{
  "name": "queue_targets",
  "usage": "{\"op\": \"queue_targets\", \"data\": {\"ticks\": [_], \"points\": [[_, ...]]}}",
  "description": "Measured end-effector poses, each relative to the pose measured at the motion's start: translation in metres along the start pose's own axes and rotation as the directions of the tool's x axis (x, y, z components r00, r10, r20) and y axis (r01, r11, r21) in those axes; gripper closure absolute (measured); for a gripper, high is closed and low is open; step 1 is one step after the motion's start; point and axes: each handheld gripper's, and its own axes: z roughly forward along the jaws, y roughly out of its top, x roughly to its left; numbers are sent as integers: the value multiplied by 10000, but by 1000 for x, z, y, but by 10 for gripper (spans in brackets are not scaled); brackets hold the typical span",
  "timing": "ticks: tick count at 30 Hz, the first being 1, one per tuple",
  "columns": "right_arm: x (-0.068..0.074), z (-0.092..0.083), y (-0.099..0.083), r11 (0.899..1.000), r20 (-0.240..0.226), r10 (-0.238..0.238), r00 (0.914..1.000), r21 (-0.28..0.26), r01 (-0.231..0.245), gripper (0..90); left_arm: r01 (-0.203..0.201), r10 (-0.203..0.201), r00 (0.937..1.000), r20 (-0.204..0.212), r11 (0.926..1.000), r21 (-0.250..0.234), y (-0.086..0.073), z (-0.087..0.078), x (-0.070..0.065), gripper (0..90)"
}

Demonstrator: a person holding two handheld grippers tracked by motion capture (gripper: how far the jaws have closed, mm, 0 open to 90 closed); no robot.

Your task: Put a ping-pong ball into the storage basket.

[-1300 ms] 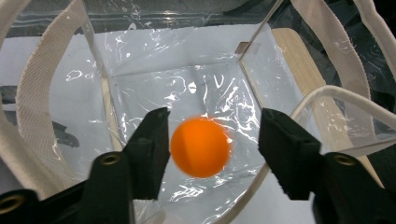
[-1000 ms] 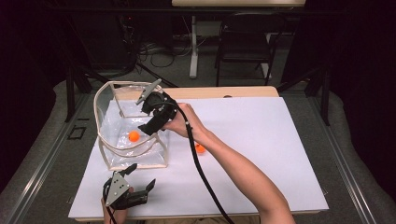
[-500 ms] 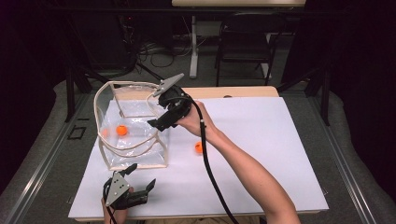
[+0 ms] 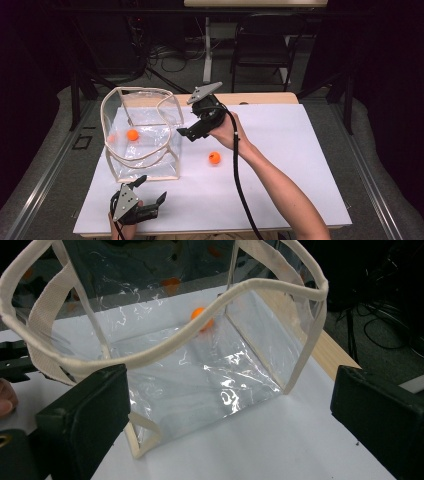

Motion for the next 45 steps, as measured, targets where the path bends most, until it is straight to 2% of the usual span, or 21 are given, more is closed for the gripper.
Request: {"op": "queue_targets", "data": {"ticks": [9, 23, 27, 31, 34, 39, 42, 45], "points": [[-2, -2, -26, 9998, 78, 135, 9999, 157, -136, 11, 26, -26, 10000, -25, 10000, -25, 0, 0, 0, 157], [8, 5, -77, 9977, 189, 282, 9994, 617, -293, 0, 31, -31, 10000, 22, 10000, 55, -1, 2, 1, 157], [12, 4, -91, 9976, 235, 338, 9992, 603, -352, 0, -31, 31, 10000, -28, 10000, -33, -1, -2, 0, 157], [16, 1, -105, 9973, 219, 479, 9986, 552, -491, 0, 95, -95, 9999, -90, 9999, -36, -2, -1, 2, 156], [16, -1, -113, 9969, 205, 573, 9981, 525, -583, 0, 1, -1, 10000, -60, 10000, -22, -1, -2, 1, 157], [18, -4, -129, 9955, 197, 787, 9967, 506, -796, 0, 74, -76, 9999, -129, 9999, -86, -1, -3, 1, 156], [19, -4, -135, 9943, 297, 753, 9967, 739, -773, 0, 41, -42, 9999, -105, 10000, -20, -2, -2, 1, 157], [19, -4, -141, 9936, 306, 828, 9961, 742, -849, 0, -6, 6, 10000, -93, 10000, -44, -1, -3, 1, 156]]}}
